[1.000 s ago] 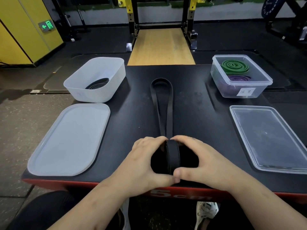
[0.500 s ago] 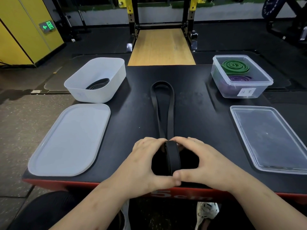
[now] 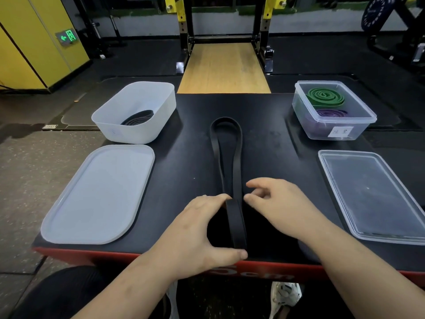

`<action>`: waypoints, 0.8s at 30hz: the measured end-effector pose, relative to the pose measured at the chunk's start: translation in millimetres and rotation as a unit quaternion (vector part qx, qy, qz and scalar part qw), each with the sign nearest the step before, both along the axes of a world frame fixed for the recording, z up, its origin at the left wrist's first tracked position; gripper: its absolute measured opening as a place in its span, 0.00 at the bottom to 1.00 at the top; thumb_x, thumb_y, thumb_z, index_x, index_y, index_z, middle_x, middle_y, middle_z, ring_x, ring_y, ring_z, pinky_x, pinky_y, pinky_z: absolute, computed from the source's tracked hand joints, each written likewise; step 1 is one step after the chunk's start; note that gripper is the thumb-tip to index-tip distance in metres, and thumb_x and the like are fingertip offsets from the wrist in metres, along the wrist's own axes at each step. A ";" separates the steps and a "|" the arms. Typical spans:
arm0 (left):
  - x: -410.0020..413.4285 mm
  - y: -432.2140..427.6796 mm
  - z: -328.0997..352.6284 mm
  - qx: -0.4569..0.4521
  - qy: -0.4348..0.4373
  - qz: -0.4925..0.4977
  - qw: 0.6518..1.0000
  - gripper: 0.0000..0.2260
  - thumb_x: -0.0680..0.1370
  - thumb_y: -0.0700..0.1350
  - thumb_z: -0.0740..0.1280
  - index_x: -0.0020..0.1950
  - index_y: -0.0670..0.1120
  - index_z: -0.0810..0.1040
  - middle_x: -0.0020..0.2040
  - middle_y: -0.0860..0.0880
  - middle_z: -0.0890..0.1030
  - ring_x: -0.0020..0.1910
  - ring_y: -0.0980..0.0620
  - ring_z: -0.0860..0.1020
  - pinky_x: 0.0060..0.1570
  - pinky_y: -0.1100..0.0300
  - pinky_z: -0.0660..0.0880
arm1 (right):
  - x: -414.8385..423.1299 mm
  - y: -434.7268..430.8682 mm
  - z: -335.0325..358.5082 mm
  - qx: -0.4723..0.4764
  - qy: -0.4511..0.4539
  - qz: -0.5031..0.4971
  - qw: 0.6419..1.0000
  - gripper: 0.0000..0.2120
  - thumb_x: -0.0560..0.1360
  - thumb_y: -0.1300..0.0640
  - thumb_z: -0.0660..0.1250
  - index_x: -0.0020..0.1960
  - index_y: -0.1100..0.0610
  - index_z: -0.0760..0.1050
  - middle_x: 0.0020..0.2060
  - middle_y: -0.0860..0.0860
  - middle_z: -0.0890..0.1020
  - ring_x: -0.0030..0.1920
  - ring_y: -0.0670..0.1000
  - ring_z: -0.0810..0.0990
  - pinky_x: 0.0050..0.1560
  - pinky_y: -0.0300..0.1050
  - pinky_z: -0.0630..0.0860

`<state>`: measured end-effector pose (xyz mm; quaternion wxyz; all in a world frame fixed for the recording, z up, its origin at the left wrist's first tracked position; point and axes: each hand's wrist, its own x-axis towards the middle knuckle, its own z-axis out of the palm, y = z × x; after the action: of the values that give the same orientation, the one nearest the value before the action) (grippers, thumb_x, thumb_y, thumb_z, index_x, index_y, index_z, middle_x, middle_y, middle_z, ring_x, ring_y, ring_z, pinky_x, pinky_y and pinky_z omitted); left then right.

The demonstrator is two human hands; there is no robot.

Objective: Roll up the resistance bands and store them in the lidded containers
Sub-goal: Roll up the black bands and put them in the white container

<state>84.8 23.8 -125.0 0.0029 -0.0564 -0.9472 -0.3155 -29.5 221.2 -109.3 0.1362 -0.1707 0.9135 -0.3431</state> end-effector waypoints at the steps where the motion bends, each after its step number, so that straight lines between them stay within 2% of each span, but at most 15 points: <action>1: 0.3 -0.1 0.1 0.001 -0.002 0.003 1.000 0.45 0.65 0.67 0.76 0.78 0.63 0.60 0.62 0.79 0.58 0.67 0.80 0.51 0.60 0.84 0.48 | -3.1 -5.4 0.4 -0.020 -0.036 -0.011 0.999 0.18 0.77 0.45 0.72 0.66 0.46 0.79 0.46 0.39 0.84 0.44 0.40 0.82 0.48 0.37 0.76; 4: 1.5 0.5 6.1 -0.003 -0.005 0.002 1.000 0.39 0.66 0.67 0.76 0.72 0.69 0.62 0.61 0.81 0.61 0.68 0.75 0.55 0.63 0.82 0.49 | -11.3 -20.4 -4.4 -0.087 -0.130 -0.056 0.986 0.16 0.73 0.50 0.77 0.59 0.46 0.80 0.38 0.45 0.84 0.29 0.45 0.79 0.32 0.37 0.72; 6: 1.9 -0.8 9.4 -0.007 -0.002 0.002 1.000 0.32 0.66 0.66 0.76 0.65 0.72 0.63 0.61 0.81 0.62 0.66 0.75 0.58 0.62 0.80 0.53 | -15.9 -27.9 -7.7 -0.107 -0.157 -0.064 0.980 0.07 0.73 0.53 0.77 0.46 0.46 0.79 0.30 0.49 0.77 0.26 0.49 0.72 0.27 0.39 0.66; 8: 2.8 -2.3 9.4 -0.011 0.002 0.004 1.000 0.36 0.66 0.68 0.75 0.69 0.69 0.63 0.63 0.76 0.64 0.69 0.71 0.58 0.66 0.76 0.54 | -20.2 -31.4 -9.7 -0.118 -0.173 -0.048 0.977 0.13 0.75 0.57 0.74 0.34 0.51 0.74 0.28 0.53 0.71 0.27 0.51 0.68 0.25 0.40 0.61; 9: 3.2 -3.4 7.2 -0.014 0.006 0.006 1.000 0.39 0.65 0.70 0.74 0.72 0.66 0.63 0.66 0.73 0.64 0.71 0.68 0.58 0.68 0.72 0.56 | -21.8 -32.5 -9.1 -0.120 -0.177 -0.044 0.976 0.14 0.75 0.59 0.72 0.33 0.54 0.74 0.27 0.54 0.72 0.27 0.51 0.68 0.24 0.40 0.60; 11: 3.5 -3.7 5.6 -0.015 0.010 0.010 1.000 0.42 0.64 0.71 0.73 0.75 0.64 0.61 0.68 0.72 0.62 0.73 0.65 0.57 0.69 0.71 0.57 | -21.0 -34.1 -3.6 -0.139 -0.179 -0.030 0.974 0.07 0.76 0.61 0.72 0.40 0.59 0.78 0.30 0.55 0.78 0.27 0.49 0.72 0.24 0.41 0.62; 12: 3.7 -3.3 6.8 -0.012 0.011 0.008 1.000 0.42 0.65 0.71 0.73 0.74 0.66 0.60 0.66 0.75 0.61 0.72 0.68 0.56 0.68 0.74 0.55 | -20.2 -35.1 -1.1 -0.152 -0.176 -0.016 0.972 0.03 0.77 0.62 0.72 0.44 0.59 0.80 0.33 0.55 0.80 0.29 0.49 0.75 0.25 0.42 0.63; 13: 3.3 -2.1 8.7 -0.008 0.011 0.005 1.000 0.40 0.65 0.70 0.74 0.72 0.69 0.58 0.64 0.80 0.59 0.70 0.72 0.55 0.65 0.78 0.53 | -19.8 -36.2 0.1 -0.159 -0.168 0.003 0.973 0.02 0.77 0.63 0.72 0.47 0.57 0.81 0.37 0.54 0.82 0.31 0.49 0.77 0.25 0.43 0.65; 15: 2.8 1.3 12.9 -0.005 0.007 0.003 1.000 0.39 0.66 0.69 0.74 0.70 0.72 0.56 0.61 0.85 0.55 0.67 0.78 0.53 0.61 0.83 0.51 | -20.6 -38.5 0.0 -0.143 -0.150 0.030 0.978 0.07 0.78 0.63 0.73 0.53 0.53 0.81 0.45 0.51 0.84 0.31 0.48 0.79 0.25 0.43 0.69; 17: 2.6 2.5 12.7 -0.009 0.011 0.001 1.000 0.43 0.66 0.69 0.74 0.75 0.68 0.56 0.64 0.81 0.58 0.68 0.78 0.54 0.62 0.83 0.50 | -21.5 -42.0 2.6 -0.099 -0.115 0.048 0.987 0.14 0.78 0.61 0.73 0.61 0.50 0.79 0.49 0.50 0.83 0.28 0.43 0.78 0.26 0.39 0.70; 20: 2.4 2.4 10.7 -0.013 0.006 -0.003 1.000 0.47 0.67 0.69 0.74 0.80 0.62 0.55 0.73 0.70 0.61 0.73 0.71 0.55 0.65 0.81 0.49 | -26.0 -48.7 4.3 -0.050 -0.070 0.069 0.994 0.22 0.77 0.60 0.73 0.69 0.48 0.76 0.49 0.47 0.84 0.27 0.39 0.77 0.28 0.33 0.70; 24: -1.7 -1.8 12.2 -0.031 0.004 -0.007 0.999 0.47 0.67 0.70 0.73 0.81 0.59 0.56 0.78 0.64 0.59 0.77 0.66 0.51 0.67 0.80 0.44 | -30.5 -58.4 8.0 0.004 -0.045 0.095 0.994 0.25 0.76 0.57 0.74 0.72 0.49 0.75 0.47 0.44 0.85 0.47 0.43 0.82 0.43 0.35 0.73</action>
<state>83.1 22.0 -112.8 0.0029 -0.0645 -0.9560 -0.2861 -59.9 162.8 -101.2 0.2100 -0.2400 0.8875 -0.3325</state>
